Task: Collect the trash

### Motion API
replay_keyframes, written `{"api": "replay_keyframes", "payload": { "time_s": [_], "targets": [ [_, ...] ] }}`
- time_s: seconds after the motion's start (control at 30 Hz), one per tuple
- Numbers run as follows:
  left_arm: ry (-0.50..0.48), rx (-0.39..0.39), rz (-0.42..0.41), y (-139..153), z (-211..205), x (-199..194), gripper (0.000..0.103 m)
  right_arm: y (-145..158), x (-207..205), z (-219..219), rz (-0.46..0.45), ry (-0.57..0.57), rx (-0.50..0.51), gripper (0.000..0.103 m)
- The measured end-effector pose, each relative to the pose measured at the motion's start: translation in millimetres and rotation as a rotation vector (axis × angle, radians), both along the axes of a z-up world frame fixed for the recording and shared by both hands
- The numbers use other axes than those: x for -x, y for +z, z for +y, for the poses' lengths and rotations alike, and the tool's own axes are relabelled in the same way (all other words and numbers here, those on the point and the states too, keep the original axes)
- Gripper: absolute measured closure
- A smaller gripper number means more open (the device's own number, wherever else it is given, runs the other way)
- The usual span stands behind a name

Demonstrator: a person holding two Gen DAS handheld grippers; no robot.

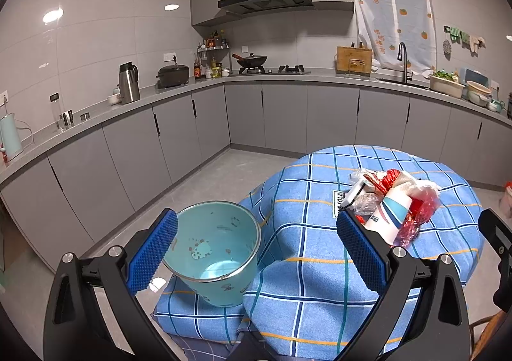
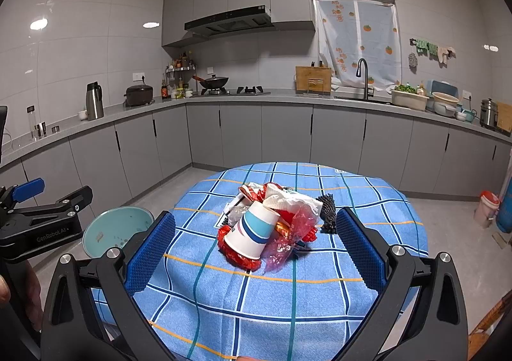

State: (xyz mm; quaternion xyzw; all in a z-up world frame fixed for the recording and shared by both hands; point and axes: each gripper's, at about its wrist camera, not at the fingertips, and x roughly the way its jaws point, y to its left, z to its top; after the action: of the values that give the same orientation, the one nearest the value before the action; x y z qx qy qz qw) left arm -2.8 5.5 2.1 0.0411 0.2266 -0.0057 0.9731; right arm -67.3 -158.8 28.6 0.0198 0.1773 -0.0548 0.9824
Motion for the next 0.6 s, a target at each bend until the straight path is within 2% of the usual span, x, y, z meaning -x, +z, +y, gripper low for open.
{"api": "replay_keyframes", "payload": {
  "time_s": [0.6],
  "targets": [
    [0.004,0.004,-0.005,1.3,4.1,4.2,0.005,2.6,1.4,-1.4,-0.001,-0.004,-0.002,0.004]
  ]
}}
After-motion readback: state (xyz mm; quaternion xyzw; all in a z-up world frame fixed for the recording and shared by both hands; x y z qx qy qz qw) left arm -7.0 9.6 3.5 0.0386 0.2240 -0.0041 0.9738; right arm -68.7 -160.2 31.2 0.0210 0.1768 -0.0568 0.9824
